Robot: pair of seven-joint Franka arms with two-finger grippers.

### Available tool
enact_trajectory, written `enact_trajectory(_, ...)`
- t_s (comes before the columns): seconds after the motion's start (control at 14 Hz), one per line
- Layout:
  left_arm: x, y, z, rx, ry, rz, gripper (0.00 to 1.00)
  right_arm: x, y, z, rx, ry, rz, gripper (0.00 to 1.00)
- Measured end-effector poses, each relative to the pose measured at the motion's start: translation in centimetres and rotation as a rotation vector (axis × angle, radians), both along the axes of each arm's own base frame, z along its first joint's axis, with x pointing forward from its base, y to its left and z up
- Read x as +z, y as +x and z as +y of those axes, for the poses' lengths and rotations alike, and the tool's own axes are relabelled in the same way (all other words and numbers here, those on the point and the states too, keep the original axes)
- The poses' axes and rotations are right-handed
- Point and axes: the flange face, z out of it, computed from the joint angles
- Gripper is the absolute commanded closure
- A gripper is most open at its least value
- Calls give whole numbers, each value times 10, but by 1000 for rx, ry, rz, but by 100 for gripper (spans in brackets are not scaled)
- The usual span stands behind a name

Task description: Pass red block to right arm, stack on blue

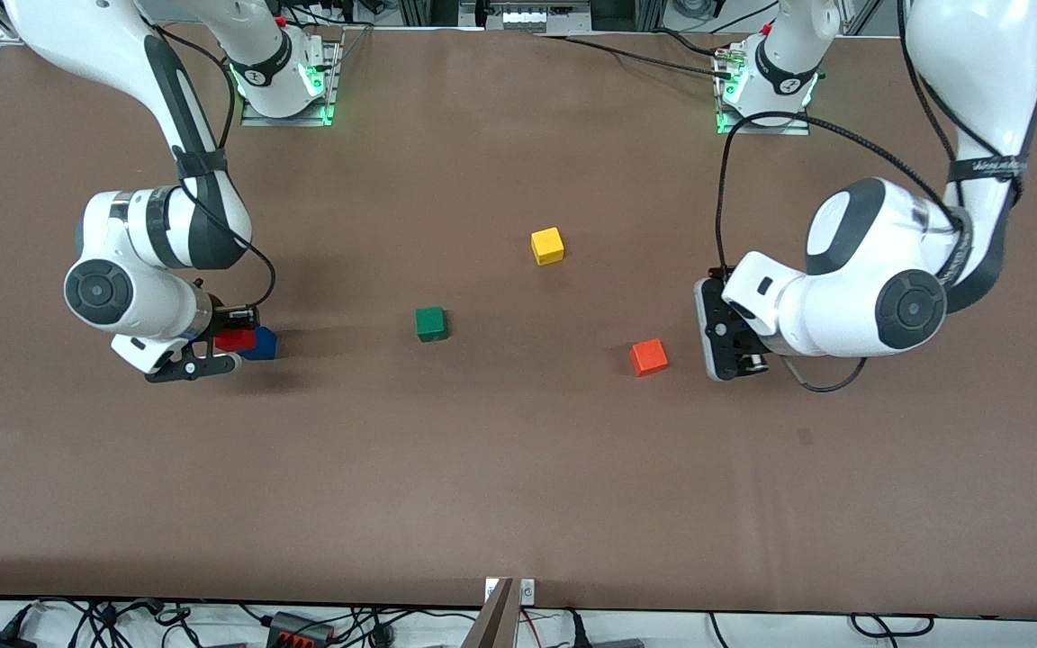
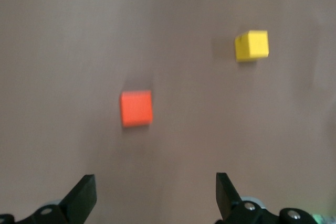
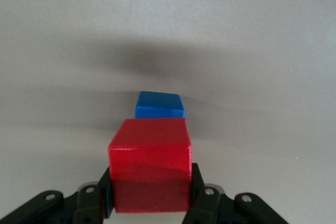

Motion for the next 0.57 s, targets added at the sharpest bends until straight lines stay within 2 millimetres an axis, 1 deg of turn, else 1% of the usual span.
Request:
enact_trajectory(0.14, 19, 1, 16, 60, 90, -12, 0, -4, -10, -2, -29, 6, -48, 100)
enact_trajectory(0.29, 46, -1, 40, 172, 165, -38, 0, -12, -18, -3, -58, 7, -71, 100)
enact_trajectory(0.43, 74, -5, 63, 283, 226, -66, 0, -15, -21, -3, -89, 4, -77, 100)
enact_trajectory(0.57, 99, -14, 77, 436, 289, -95, 0, -15, -21, -3, -101, 2, -78, 100)
